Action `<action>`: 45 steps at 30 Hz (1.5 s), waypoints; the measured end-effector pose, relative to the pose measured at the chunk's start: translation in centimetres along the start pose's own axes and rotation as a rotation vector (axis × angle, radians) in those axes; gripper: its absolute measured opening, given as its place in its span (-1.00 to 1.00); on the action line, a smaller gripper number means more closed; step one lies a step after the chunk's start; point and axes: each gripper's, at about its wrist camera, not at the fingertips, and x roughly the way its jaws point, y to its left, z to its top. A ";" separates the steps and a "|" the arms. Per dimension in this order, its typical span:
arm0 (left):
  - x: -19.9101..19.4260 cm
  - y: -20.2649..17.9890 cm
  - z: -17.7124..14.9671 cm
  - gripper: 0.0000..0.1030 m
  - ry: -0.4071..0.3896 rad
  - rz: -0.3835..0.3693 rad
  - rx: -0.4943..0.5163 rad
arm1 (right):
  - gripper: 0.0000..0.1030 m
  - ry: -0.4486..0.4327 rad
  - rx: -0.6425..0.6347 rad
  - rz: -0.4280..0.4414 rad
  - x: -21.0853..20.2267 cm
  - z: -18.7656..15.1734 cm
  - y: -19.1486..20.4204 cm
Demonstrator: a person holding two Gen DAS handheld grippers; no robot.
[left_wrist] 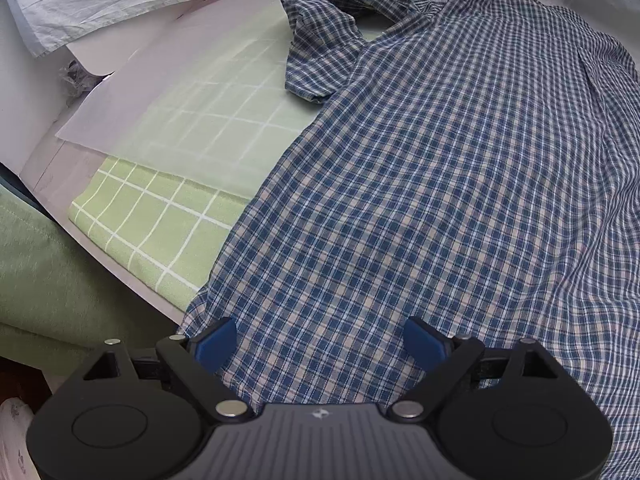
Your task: Fold clothes
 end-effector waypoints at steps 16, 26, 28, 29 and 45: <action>-3.5 -7.4 0.9 0.75 -0.089 -0.109 0.116 | -0.15 0.121 -0.152 0.040 5.0 -1.1 0.1; -2.5 -15.3 1.5 0.75 -0.070 -0.175 0.194 | -0.07 0.020 -0.038 0.027 5.2 1.9 -5.6; -2.5 -16.6 1.7 0.76 -0.068 -0.182 0.208 | -0.07 0.020 0.006 0.049 5.8 2.7 -6.7; -2.4 -17.1 1.9 0.76 -0.067 -0.186 0.214 | -0.07 0.020 0.029 0.060 6.1 3.0 -7.1; -0.7 -23.8 5.7 0.75 -0.045 -0.183 0.284 | -0.12 0.045 -0.070 0.161 12.8 9.5 -6.2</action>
